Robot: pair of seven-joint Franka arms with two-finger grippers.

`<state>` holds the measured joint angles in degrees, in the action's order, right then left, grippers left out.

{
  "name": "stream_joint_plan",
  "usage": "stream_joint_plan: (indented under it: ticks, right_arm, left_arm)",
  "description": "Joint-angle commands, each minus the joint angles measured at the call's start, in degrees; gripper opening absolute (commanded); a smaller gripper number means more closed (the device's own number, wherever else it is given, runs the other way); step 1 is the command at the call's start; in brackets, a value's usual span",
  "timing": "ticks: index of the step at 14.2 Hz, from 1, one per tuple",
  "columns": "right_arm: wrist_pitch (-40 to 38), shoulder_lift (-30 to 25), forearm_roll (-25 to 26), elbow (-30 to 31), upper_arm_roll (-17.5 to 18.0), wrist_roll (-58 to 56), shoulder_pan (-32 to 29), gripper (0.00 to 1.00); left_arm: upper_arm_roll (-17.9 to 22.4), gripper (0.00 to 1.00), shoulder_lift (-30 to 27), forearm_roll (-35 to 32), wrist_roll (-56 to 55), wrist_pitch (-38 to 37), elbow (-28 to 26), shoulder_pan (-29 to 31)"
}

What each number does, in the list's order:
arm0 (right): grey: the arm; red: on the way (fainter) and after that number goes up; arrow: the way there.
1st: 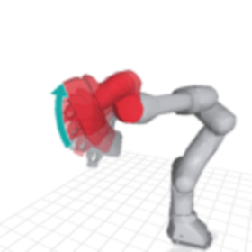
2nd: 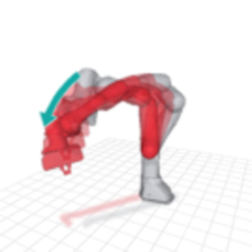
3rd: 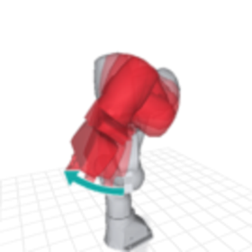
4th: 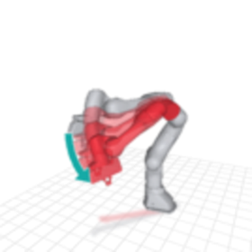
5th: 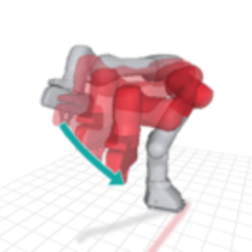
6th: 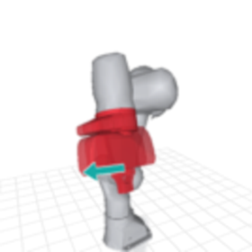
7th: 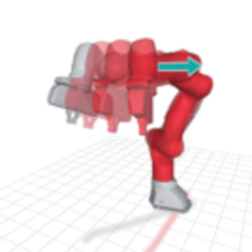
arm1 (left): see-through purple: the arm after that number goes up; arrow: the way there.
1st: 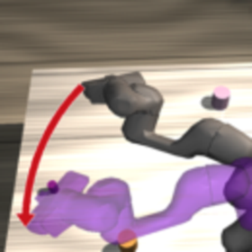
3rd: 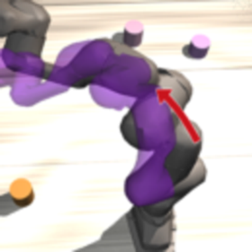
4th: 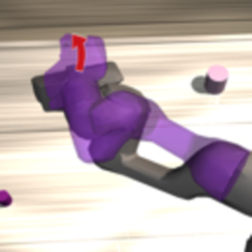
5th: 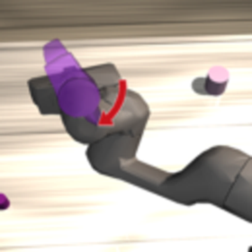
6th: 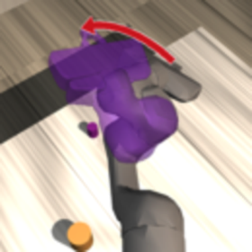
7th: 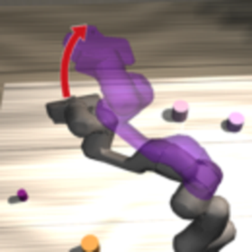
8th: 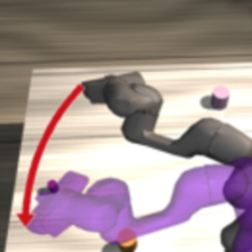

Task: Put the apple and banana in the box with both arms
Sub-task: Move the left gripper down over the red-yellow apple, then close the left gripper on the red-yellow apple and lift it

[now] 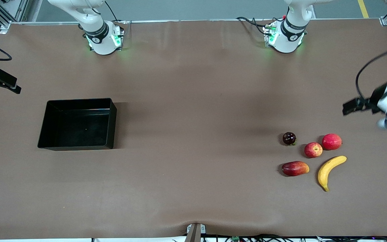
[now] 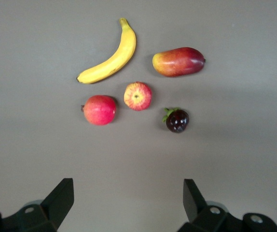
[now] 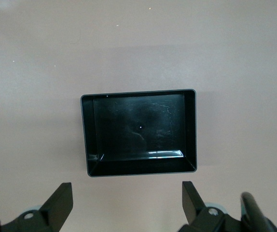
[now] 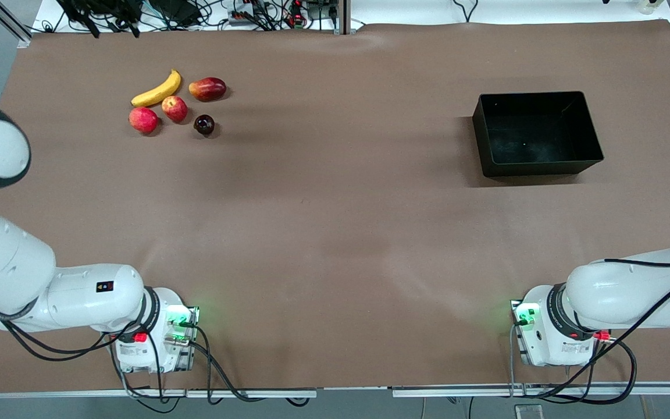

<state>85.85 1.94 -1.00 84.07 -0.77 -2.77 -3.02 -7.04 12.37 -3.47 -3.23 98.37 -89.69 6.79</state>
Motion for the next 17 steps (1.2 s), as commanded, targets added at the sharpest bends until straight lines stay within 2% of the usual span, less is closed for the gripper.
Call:
stream_joint_plan:
  ticks: [1,4,7,10,17]
  right_arm:
    - [-0.16,0.26,0.65,-0.93,-0.10,0.48,0.30,1.00]
    - [-0.16,0.26,0.65,-0.93,-0.10,0.48,0.30,1.00]
    - [-0.16,0.26,0.74,-0.93,-0.10,0.48,-0.05,1.00]
    - [0.01,0.26,0.74,-0.93,-0.10,0.48,0.21,1.00]
    - [0.71,0.44,0.74,-0.93,-0.10,0.48,-0.23,1.00]
  left_arm:
    - [0.01,1.00,3.97,0.04,0.07,5.58,-2.22,1.02]
    - [0.01,1.00,6.16,-0.14,0.16,21.73,-12.50,1.47]
    - [0.01,1.00,12.58,-1.96,0.42,27.30,-12.44,1.56]
    - [0.01,1.00,16.36,-4.53,0.42,30.82,-12.09,1.29]
    - [-0.08,1.00,20.76,-4.53,0.33,34.34,-12.09,0.77]
